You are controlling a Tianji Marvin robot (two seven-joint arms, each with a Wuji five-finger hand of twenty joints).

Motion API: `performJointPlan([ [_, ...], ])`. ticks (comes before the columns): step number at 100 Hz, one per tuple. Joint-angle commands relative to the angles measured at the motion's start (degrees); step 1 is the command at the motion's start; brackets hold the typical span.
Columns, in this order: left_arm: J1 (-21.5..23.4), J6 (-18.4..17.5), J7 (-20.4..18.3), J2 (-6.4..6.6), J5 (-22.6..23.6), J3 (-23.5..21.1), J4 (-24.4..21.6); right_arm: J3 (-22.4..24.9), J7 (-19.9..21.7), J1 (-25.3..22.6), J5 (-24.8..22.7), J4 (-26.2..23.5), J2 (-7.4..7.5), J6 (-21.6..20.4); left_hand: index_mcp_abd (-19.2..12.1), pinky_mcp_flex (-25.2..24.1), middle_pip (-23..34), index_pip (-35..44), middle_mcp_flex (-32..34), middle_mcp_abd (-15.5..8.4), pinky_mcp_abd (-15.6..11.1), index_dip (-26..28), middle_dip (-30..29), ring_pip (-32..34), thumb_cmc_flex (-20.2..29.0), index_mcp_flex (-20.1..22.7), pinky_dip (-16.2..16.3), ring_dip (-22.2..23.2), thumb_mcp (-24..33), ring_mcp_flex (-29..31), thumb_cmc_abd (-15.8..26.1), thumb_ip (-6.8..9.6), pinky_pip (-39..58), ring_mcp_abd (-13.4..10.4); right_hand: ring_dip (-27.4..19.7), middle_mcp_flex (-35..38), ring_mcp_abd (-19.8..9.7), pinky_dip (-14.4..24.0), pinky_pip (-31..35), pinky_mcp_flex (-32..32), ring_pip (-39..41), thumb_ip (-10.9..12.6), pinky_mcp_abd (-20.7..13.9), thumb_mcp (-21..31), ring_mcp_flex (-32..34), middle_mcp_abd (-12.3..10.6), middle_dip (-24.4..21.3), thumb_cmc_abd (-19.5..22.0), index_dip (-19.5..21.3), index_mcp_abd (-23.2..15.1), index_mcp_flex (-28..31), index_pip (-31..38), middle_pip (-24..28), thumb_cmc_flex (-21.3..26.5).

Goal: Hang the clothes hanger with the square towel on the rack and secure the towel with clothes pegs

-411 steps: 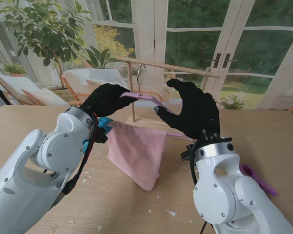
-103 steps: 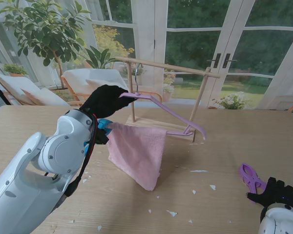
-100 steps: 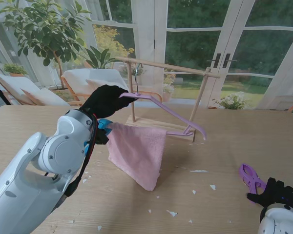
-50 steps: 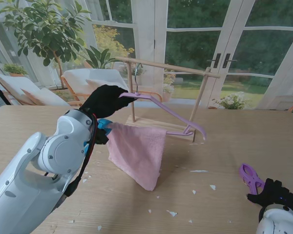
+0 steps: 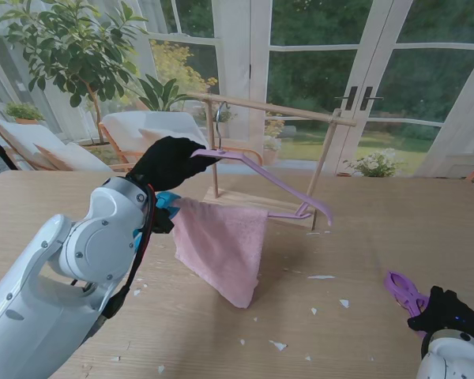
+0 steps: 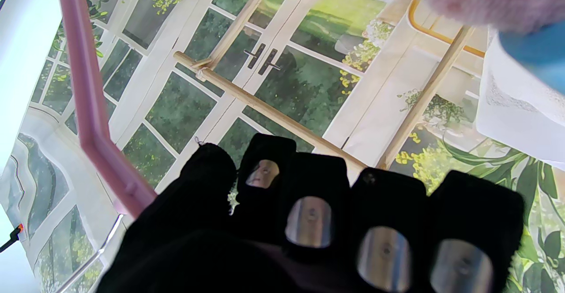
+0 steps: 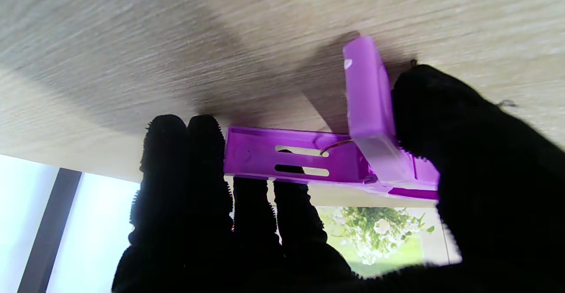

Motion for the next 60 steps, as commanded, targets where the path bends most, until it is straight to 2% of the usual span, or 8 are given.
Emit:
performJointPlan([
  [1, 0.05, -0.15, -0.75, -0.13, -0.13, -0.26, -0.69, -0.16, 4.24, -1.19, -0.55, -0.49, -0.20, 0.01, 0.67, 1.60, 2.92, 2.61, 2.28, -2.67, 0.69, 2.10, -0.67, 6.33, -0.28, 3.45, 2.40, 0.22, 1.31, 2.83, 2.21, 2.31, 19.32, 0.09, -0.45, 1.59, -2.76, 0.32, 0.63, -2.49, 0.12, -0.34, -2.33, 4.53, 0.94, -1.04, 1.06, 2.27, -1.02, -0.92, -1.28, 0.22, 2.45, 0.03],
  [6, 0.01, -0.22, -0.83, -0.11, -0.13, -0.30, -0.66, -0.07, 5.36, -1.43, -1.14, -0.93, -0.03, 0.07, 0.67, 1.61, 2.92, 2.61, 2.27, -2.75, 0.65, 2.10, -0.69, 6.33, -0.37, 3.45, 2.39, 0.21, 1.42, 2.83, 2.22, 2.31, 19.32, 0.05, -0.43, -0.35, -2.95, 2.15, 0.82, -4.58, -0.60, -0.24, -1.76, 2.57, -1.24, -1.71, 0.79, 3.25, -1.86, -1.57, -2.62, -1.17, 1.61, -1.61],
  [19, -0.02, -0.28, -0.85, -0.11, -0.20, -0.34, -0.63, -0.11, 7.97, -1.78, -2.20, -2.05, 0.31, 1.08, 0.67, 1.64, 2.92, 2.60, 2.27, -2.76, 0.54, 2.11, -0.72, 6.34, -0.51, 3.45, 2.35, 0.18, 1.64, 2.83, 2.10, 2.31, 19.32, 0.00, -0.98, -6.05, -1.75, 10.29, 3.21, -10.21, -4.56, 0.00, 4.46, -2.89, -7.43, -5.74, -1.22, 6.38, -4.60, -5.58, -6.62, -7.08, -2.99, -4.64],
  [30, 0.07, -0.33, -0.84, -0.10, -0.19, -0.44, -0.68, 0.03, 9.01, -2.08, -2.95, -2.61, 0.45, 1.45, 0.67, 1.66, 2.94, 2.60, 2.27, -2.83, 0.46, 2.11, -0.74, 6.34, -0.62, 3.45, 2.32, 0.16, 1.85, 2.84, 1.98, 2.32, 19.32, -0.07, -0.89, -10.42, 0.88, 14.10, 4.72, -13.62, -6.44, -0.07, 5.01, -5.89, -12.56, -7.38, -2.53, 8.52, -6.36, -6.73, -10.08, -12.16, -5.77, -6.77],
  [38, 0.13, -0.35, -0.85, -0.10, -0.20, -0.56, -0.73, 0.09, 9.33, -2.31, -3.84, -2.90, 0.50, 1.93, 0.56, 1.67, 3.00, 2.58, 2.29, -2.82, 0.38, 2.08, -0.76, 6.36, -0.79, 3.58, 2.28, 0.14, 2.08, 2.84, 1.92, 2.34, 19.32, -0.19, -1.37, -12.78, 1.84, 15.02, 4.06, -16.04, -8.17, -0.15, 4.52, -7.88, -15.90, -6.97, -3.41, 10.25, -6.59, -4.73, -10.80, -14.69, -7.46, -8.39],
  [42, 0.16, -0.40, -0.87, -0.09, -0.18, -0.63, -0.75, 0.12, 9.40, -2.45, -4.17, -3.07, 0.50, 2.26, 0.54, 1.68, 3.02, 2.56, 2.27, -2.88, 0.34, 2.08, -0.78, 6.37, -0.83, 3.59, 2.26, 0.12, 2.25, 2.84, 1.85, 2.36, 19.32, -0.25, -1.78, -13.00, 1.61, 14.94, 2.75, -17.32, -9.10, -0.11, 4.02, -8.30, -17.03, -5.81, -3.65, 10.66, -6.69, -3.05, -10.56, -16.10, -7.73, -8.90],
  [52, 0.16, -0.53, -0.88, -0.08, -0.24, -0.77, -0.77, 0.47, 9.00, -2.94, -4.34, -3.32, 0.41, 2.27, 0.52, 1.70, 3.07, 2.56, 2.28, -2.93, 0.25, 2.07, -0.81, 6.39, -0.96, 3.65, 2.23, 0.10, 2.47, 2.84, 1.72, 2.36, 19.32, -0.32, -3.81, -13.18, -0.98, 13.07, -2.72, -19.79, -12.15, -0.55, 2.70, -6.51, -19.00, -3.52, -4.30, 9.85, -6.43, -0.23, -8.82, -17.93, -8.86, -10.84],
  [60, 0.14, -0.65, -0.88, -0.09, -0.31, -0.84, -0.75, 0.75, 8.78, -3.43, -4.31, -3.60, 0.35, 2.24, 0.45, 1.71, 3.12, 2.58, 2.29, -2.97, 0.17, 2.07, -0.84, 6.40, -1.10, 3.77, 2.21, 0.08, 2.66, 2.84, 1.56, 2.38, 19.32, -0.38, -4.62, -12.98, -2.66, 12.52, -4.66, -20.32, -12.90, -0.99, 1.84, -4.30, -19.28, -2.96, -4.39, 8.40, -6.46, 0.49, -8.28, -18.57, -9.03, -11.67],
])
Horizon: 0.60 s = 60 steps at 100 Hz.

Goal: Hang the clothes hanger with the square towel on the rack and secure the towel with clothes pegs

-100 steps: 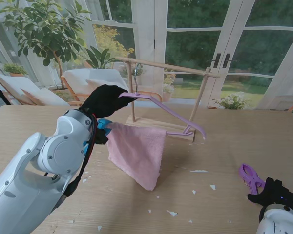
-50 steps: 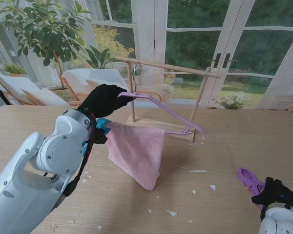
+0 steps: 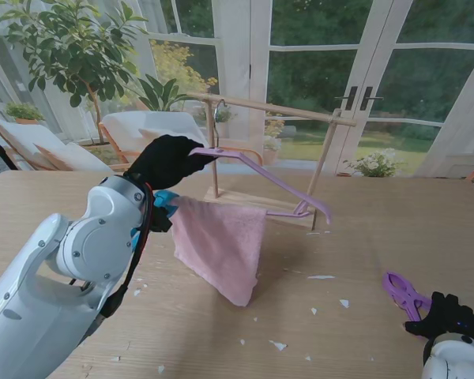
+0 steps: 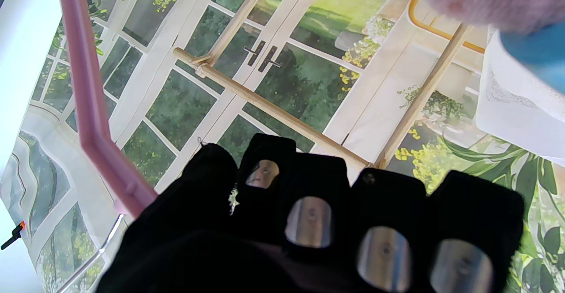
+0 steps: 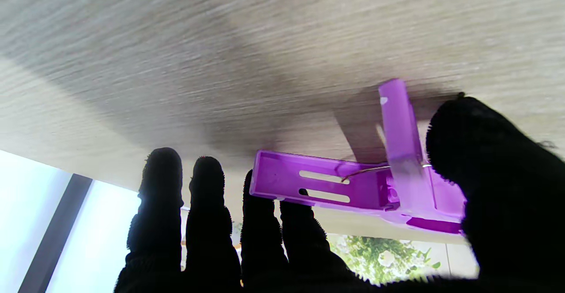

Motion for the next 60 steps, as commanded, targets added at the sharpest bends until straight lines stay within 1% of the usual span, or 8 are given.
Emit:
performJointPlan([
  [1, 0.03, -0.20, -0.74, -0.12, -0.25, -0.21, -0.68, 0.10, 0.55, -1.16, 0.13, -0.38, -0.48, 0.10, 0.49, 1.71, 2.88, 2.58, 2.28, -2.96, 0.17, 2.06, -0.31, 6.39, -1.13, 3.70, 2.21, 0.07, 1.71, 2.84, 1.76, 1.84, 19.32, -0.31, -0.92, -1.17, -1.42, -0.83, -1.73, -1.17, -0.81, -1.03, -0.77, 1.98, -1.41, 1.88, -0.45, -2.69, -0.32, 2.64, 0.81, -0.95, -1.00, -2.53],
  [13, 0.11, -0.33, -0.77, -0.11, -0.34, -0.37, -0.70, 0.34, 0.55, -2.02, -0.02, -0.76, -0.51, 0.09, 0.48, 1.75, 2.97, 2.57, 2.28, -3.01, 0.01, 2.05, -0.37, 6.41, -1.29, 3.81, 2.17, 0.04, 2.12, 2.84, 1.59, 1.89, 19.32, -0.40, -0.85, -0.69, -2.45, -0.95, -2.39, -0.48, 0.00, -1.29, -1.84, 3.88, -0.31, 1.45, -0.19, -4.32, 0.10, 2.16, 1.24, -0.66, -0.47, -2.03],
  [21, 0.17, -0.43, -0.78, -0.10, -0.34, -0.50, -0.74, 0.35, 0.40, -2.48, -0.03, -0.79, -0.54, 0.04, 0.46, 1.75, 3.01, 2.57, 2.28, -3.05, -0.02, 2.04, -0.40, 6.42, -1.46, 3.89, 2.15, 0.02, 2.30, 2.84, 1.41, 1.89, 19.32, -0.45, -0.30, -0.12, -2.85, -0.99, -2.95, -0.17, 1.41, -1.24, -2.28, 4.31, 0.61, 0.76, 0.50, -4.69, 1.53, 1.07, 0.67, 0.84, 1.07, -0.43],
  [25, 0.20, -0.48, -0.74, -0.11, -0.33, -0.56, -0.76, 0.35, 0.10, -2.68, 0.09, -0.71, -0.58, -0.13, 0.46, 1.75, 3.03, 2.56, 2.27, -3.05, -0.02, 2.03, -0.42, 6.42, -1.56, 3.92, 2.15, 0.01, 2.42, 2.84, 1.44, 1.90, 19.32, -0.45, 0.22, -0.04, -3.38, -1.18, -3.31, 0.07, 2.52, -0.98, -2.62, 3.94, 1.40, -0.16, 1.14, -4.72, 3.07, -0.01, 0.33, 2.40, 2.52, 0.86],
  [31, 0.23, -0.54, -0.73, -0.10, -0.30, -0.64, -0.79, 0.21, -0.77, -2.85, 0.09, -0.38, -0.66, -0.33, 0.44, 1.75, 3.05, 2.56, 2.27, -3.05, -0.04, 2.02, -0.45, 6.42, -1.62, 3.98, 2.14, -0.01, 2.63, 2.84, 1.32, 1.91, 19.32, -0.47, 0.99, 1.48, -3.71, -1.42, -3.14, 1.15, 4.33, -0.65, -3.26, 4.19, 3.28, -0.76, 2.02, -5.40, 5.50, -1.12, 1.26, 5.01, 4.76, 2.64],
  [37, 0.26, -0.61, -0.74, -0.10, -0.31, -0.73, -0.83, 0.13, -1.78, -2.98, 0.26, -0.04, -0.78, -0.57, 0.40, 1.75, 3.07, 2.56, 2.27, -3.08, -0.05, 2.02, -0.48, 6.43, -1.76, 3.99, 2.13, -0.03, 2.80, 2.85, 1.33, 1.91, 19.32, -0.50, 1.61, 5.74, -4.10, -2.16, -2.60, 2.61, 6.31, -0.57, -3.79, 5.50, 7.10, -2.03, 2.74, -6.74, 7.82, -3.60, 4.58, 8.44, 6.39, 4.44],
  [47, 0.22, -0.79, -0.76, -0.09, -0.34, -0.82, -0.78, 0.02, -4.10, -2.95, 1.04, 0.86, -1.05, -1.07, 0.39, 1.75, 3.10, 2.55, 2.27, -3.06, -0.05, 2.02, -0.51, 6.44, -1.95, 3.99, 2.12, -0.05, 3.05, 2.84, 1.20, 1.90, 19.32, -0.47, 2.10, 13.48, -4.99, -3.79, -0.71, 5.76, 8.45, -0.72, -4.09, 7.87, 14.05, -3.65, 3.88, -8.48, 10.30, -6.76, 10.30, 14.14, 8.05, 6.80],
  [60, 0.12, -0.97, -0.86, -0.07, -0.51, -0.87, -0.73, 0.11, -6.51, -2.84, 1.87, 1.65, -1.38, -1.84, 0.41, 1.75, 3.17, 2.55, 2.27, -3.10, -0.02, 2.01, -0.54, 6.45, -2.12, 4.07, 2.11, -0.05, 3.35, 2.84, 1.09, 1.91, 19.32, -0.49, 2.20, 23.88, -5.94, -6.72, 1.53, 10.01, 9.58, -0.72, -4.68, 10.36, 23.47, -5.43, 4.41, -9.64, 10.67, -10.41, 17.29, 20.15, 8.05, 10.13],
])
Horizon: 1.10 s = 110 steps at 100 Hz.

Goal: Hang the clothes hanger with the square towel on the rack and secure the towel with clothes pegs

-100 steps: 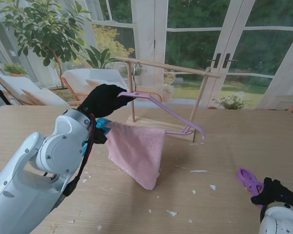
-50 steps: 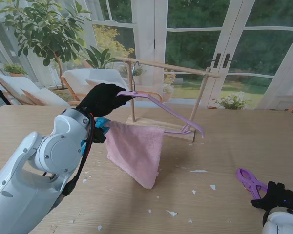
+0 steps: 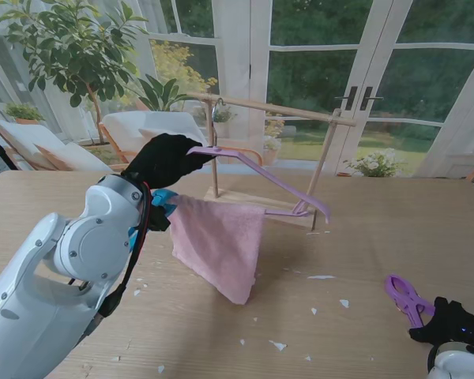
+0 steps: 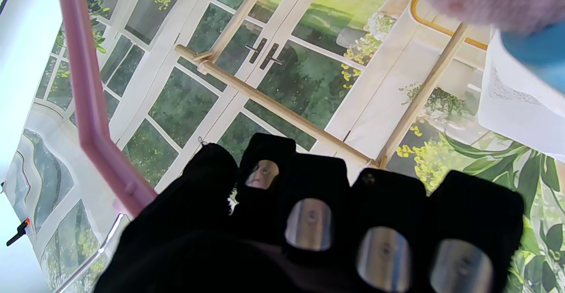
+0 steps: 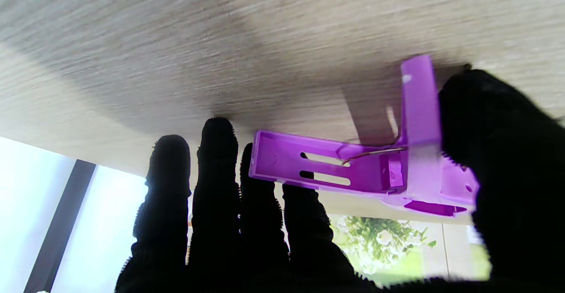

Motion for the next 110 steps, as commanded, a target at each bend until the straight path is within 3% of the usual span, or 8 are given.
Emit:
performJointPlan([
  [1, -0.10, -0.19, -0.86, -0.10, -0.29, -0.20, -0.63, -0.36, 0.77, -0.67, 0.36, 1.13, -0.83, -0.67, 0.54, 1.74, 2.85, 2.54, 1.96, -3.10, -0.02, 2.00, -0.44, 6.34, -1.47, 3.51, 2.10, -0.05, 2.00, 2.84, 1.44, 1.91, 19.32, -0.43, 0.27, 9.04, -1.43, -1.87, 1.61, 1.49, 1.16, -0.14, -1.20, 7.28, 5.92, -5.40, 2.53, 0.95, 3.21, -7.09, 5.99, 9.25, 4.87, 8.30],
  [13, -0.17, -0.28, -0.86, -0.11, -0.37, -0.20, -0.58, -0.21, -0.68, -0.51, 0.71, 1.35, -1.04, -1.16, 0.51, 1.75, 2.91, 2.53, 1.96, -3.15, -0.01, 1.98, -0.47, 6.35, -1.66, 3.60, 2.07, -0.07, 2.32, 2.84, 1.35, 1.92, 19.32, -0.48, -0.04, 18.35, -2.35, -4.05, 3.07, 4.68, 0.37, 0.25, -1.94, 8.82, 13.80, -6.81, 1.89, 2.27, 1.62, -10.22, 13.09, 11.67, 3.26, 11.74],
  [18, -0.18, -0.31, -0.90, -0.10, -0.34, -0.21, -0.56, -0.12, -1.24, -0.48, 0.82, 1.33, -1.12, -1.41, 0.46, 1.75, 2.94, 2.53, 1.96, -3.24, -0.01, 1.98, -0.49, 6.36, -1.81, 3.62, 2.05, -0.08, 2.50, 2.84, 1.27, 1.91, 19.32, -0.53, 0.06, 21.69, -2.59, -5.49, 3.83, 5.57, -0.24, -5.20, -2.25, 8.51, 16.62, -7.17, 1.60, 1.70, -4.37, -11.91, 14.59, 14.95, 2.41, 14.43],
  [20, -0.18, -0.32, -0.92, -0.09, -0.33, -0.21, -0.56, -0.08, -1.48, -0.48, 0.89, 1.28, -1.16, -1.50, 0.45, 1.75, 2.95, 2.53, 1.96, -3.23, -0.02, 1.98, -0.50, 6.36, -1.78, 3.62, 2.04, -0.08, 2.56, 2.84, 1.26, 1.92, 19.32, -0.52, 0.05, 22.68, -2.76, -5.75, 3.99, 5.91, -0.41, -6.15, -2.36, 8.50, 17.42, -7.29, 1.40, 1.50, -5.85, -12.58, 14.86, 16.22, 2.16, 15.46],
  [32, -0.15, -0.33, -0.92, -0.09, -0.24, -0.19, -0.56, 0.17, -3.73, -0.46, 1.55, 0.95, -1.55, -2.18, 0.42, 1.78, 2.99, 2.52, 1.95, -3.27, -0.09, 1.97, -0.53, 6.36, -2.02, 3.69, 1.97, -0.10, 2.83, 2.85, 1.13, 1.91, 19.32, -0.63, 0.28, 29.19, -3.00, -6.23, 5.31, 8.47, -0.87, -6.79, -2.62, 9.91, 21.94, -7.35, -0.86, 1.36, -12.81, -15.78, 16.76, 23.57, 0.29, 20.29],
  [48, -0.03, -0.31, -0.94, -0.08, -0.19, -0.26, -0.63, 1.09, -4.88, -1.26, 1.28, -1.18, -1.80, -3.47, 0.30, 1.78, 3.01, 2.51, 1.95, -3.31, -0.13, 1.98, -0.58, 6.36, -2.17, 3.69, 1.90, -0.13, 3.13, 2.85, 1.08, 1.92, 19.32, -0.65, 0.43, 32.06, -3.05, -6.20, 5.63, 9.49, -1.06, -5.61, -2.68, 11.52, 23.93, -7.57, -1.01, 2.71, -13.40, -16.77, 18.75, 24.43, -0.67, 23.28],
  [61, 0.01, -0.08, -0.74, -0.12, 0.00, -0.19, -0.70, 2.05, -4.97, -2.59, 0.36, -4.57, -1.92, -4.82, 0.28, 1.79, 3.02, 2.50, 1.95, -3.31, -0.14, 1.98, -0.61, 6.36, -2.25, 3.69, 1.86, -0.16, 3.34, 2.85, 1.04, 1.91, 19.32, -0.66, 0.60, 32.02, -2.84, -6.16, 5.73, 9.67, -1.08, -5.40, -2.57, 11.10, 23.94, -7.22, -0.84, 2.28, -13.54, -16.31, 18.63, 24.37, -0.87, 22.66],
  [110, -2.17, 4.13, 2.45, -0.94, 3.31, 2.88, 0.16, 5.87, -4.68, -11.53, -11.32, -24.73, -1.82, -15.36, 0.32, 1.86, 3.04, 2.39, 1.94, -3.31, -0.41, 1.99, -0.67, 6.28, -2.12, 3.60, 1.48, -0.37, 3.46, 2.86, 1.25, 1.75, 19.32, -0.68, 1.58, 31.43, -2.44, -5.50, 6.44, 10.69, -0.44, -4.89, -2.26, 9.19, 23.97, -6.83, -0.22, 2.55, -13.07, -15.51, 18.21, 23.78, -0.93, 21.86],
])
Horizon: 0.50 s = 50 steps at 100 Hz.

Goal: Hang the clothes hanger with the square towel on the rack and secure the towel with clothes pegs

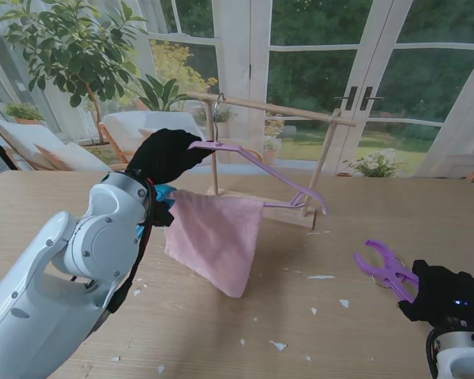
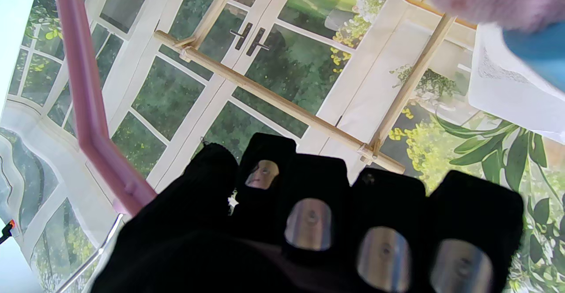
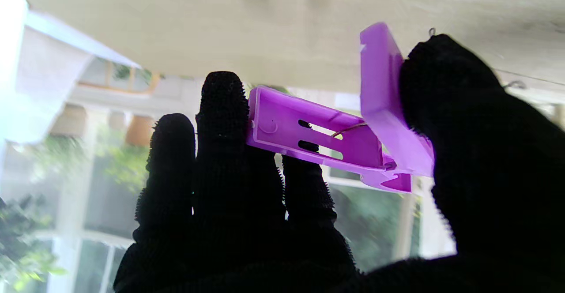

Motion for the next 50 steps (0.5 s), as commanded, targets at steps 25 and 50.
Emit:
performJointPlan([
  [25, -1.50, 3.39, 0.72, -0.84, 4.05, 2.31, -0.64, 0.14, -1.24, -3.92, -6.33, -11.64, 0.00, -5.36, 0.35, 2.01, 2.95, 2.38, 1.85, -3.32, -0.94, 1.99, -0.12, 6.23, -1.15, 3.51, 1.26, -0.52, 1.38, 2.89, 1.84, 1.75, 19.32, -0.93, 0.95, 7.27, -0.07, 0.51, 1.53, 1.02, 0.11, 4.16, -0.06, 9.71, 2.41, -7.12, 2.82, 6.29, 3.01, -12.94, 5.74, 11.43, 5.14, 11.60],
  [50, -2.16, 6.35, 1.32, -1.07, 5.05, 3.60, -1.08, -1.93, -0.32, -3.71, -11.89, -15.50, 0.66, -8.02, 0.35, 2.13, 2.76, 2.37, 1.87, -3.40, -1.65, 2.00, -0.22, 6.27, -0.87, 3.50, 0.85, -0.89, 1.04, 2.90, 2.09, 1.70, 19.32, -1.27, 1.19, 7.41, -0.32, 0.82, 1.20, 1.57, -0.29, 4.41, -0.21, 9.15, 2.81, -7.28, 3.08, 6.65, 3.63, -13.09, 5.88, 10.83, 4.73, 11.65],
])
